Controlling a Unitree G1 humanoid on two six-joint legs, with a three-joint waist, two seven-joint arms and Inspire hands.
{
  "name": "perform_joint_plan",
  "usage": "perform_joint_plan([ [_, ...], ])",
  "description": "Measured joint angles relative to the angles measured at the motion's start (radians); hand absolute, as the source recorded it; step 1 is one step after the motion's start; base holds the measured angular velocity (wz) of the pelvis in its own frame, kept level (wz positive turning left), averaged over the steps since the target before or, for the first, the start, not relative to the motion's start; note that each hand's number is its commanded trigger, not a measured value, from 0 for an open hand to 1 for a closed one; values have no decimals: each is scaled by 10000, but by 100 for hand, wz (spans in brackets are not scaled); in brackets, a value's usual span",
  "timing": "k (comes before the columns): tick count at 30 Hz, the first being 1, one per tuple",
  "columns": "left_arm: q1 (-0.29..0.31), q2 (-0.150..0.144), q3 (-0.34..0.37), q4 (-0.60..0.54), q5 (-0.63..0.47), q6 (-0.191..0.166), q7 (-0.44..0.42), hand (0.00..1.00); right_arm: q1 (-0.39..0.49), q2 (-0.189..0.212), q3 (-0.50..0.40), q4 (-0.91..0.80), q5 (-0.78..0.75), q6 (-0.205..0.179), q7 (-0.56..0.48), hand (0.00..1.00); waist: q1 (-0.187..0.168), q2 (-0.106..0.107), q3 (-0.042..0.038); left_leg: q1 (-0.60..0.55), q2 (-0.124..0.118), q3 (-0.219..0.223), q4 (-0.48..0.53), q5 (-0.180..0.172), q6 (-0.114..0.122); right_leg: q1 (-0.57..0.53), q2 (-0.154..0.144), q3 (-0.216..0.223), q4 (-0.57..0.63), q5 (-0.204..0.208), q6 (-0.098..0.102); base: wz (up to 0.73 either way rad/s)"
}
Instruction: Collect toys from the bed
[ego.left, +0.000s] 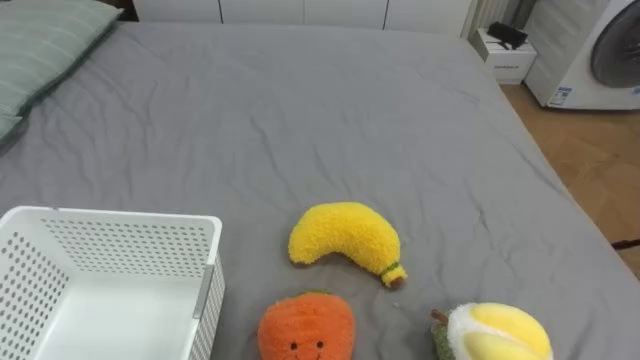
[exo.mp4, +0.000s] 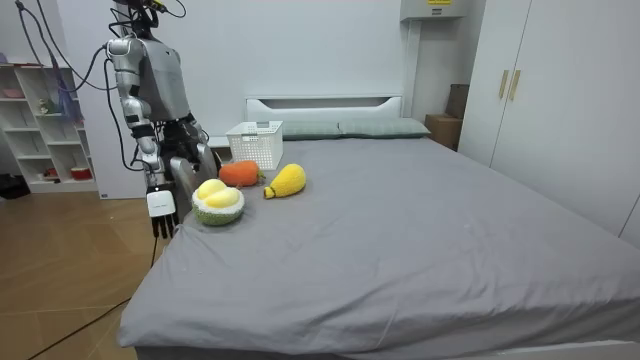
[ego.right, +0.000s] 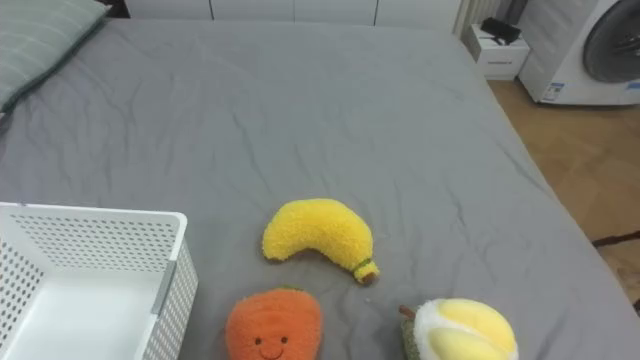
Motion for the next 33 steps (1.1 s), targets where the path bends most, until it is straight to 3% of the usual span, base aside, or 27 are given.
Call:
perform_joint_plan([
  [12, 18, 0, 26, -44, 5, 212, 163, 0, 8, -2, -6, 239, 491, 105, 22, 0, -3, 26, -5, 8, 62, 214, -12, -19, -33, -119, 97, 251, 39, 33, -52, -6],
  [18, 23, -59, 302, -98, 211, 366, 163, 0, 148, -1, -227, 418, 1722, 324, -109, 0, -8, 46, -8, 54, 98, 286, -12, -32, -61, -92, 103, 279, 47, 33, -70, -2],
  [22, 97, -71, 815, -225, 85, 431, 160, 0, 388, -45, -1455, 487, 3479, 455, -355, 0, -153, -46, 36, 62, 103, 285, -12, -37, -70, -75, 101, 287, 35, 18, -89, 0],
  [27, 175, -18, 1602, -218, 113, 490, 118, 0, 609, -286, -2822, 427, 5553, 462, -709, 0, -571, -238, 16, 22, 116, 306, -23, -34, -83, -127, 102, 310, 47, -2, -116, -1],
  [31, 199, 186, 2264, -235, 89, 357, 119, 0, 639, -685, -4266, 93, 6303, 423, -1225, 0, -676, -590, 8, -108, 120, 362, -23, -42, -115, -393, 105, 356, 212, -34, -151, -9],
  [33, 234, 370, 2477, -243, 90, 317, 125, 0, 561, -1129, -4910, -881, 6499, 328, -1715, 0, -754, -735, 58, -162, 134, 467, -12, -38, -119, -476, 147, 392, 199, -14, -166, -13],
])
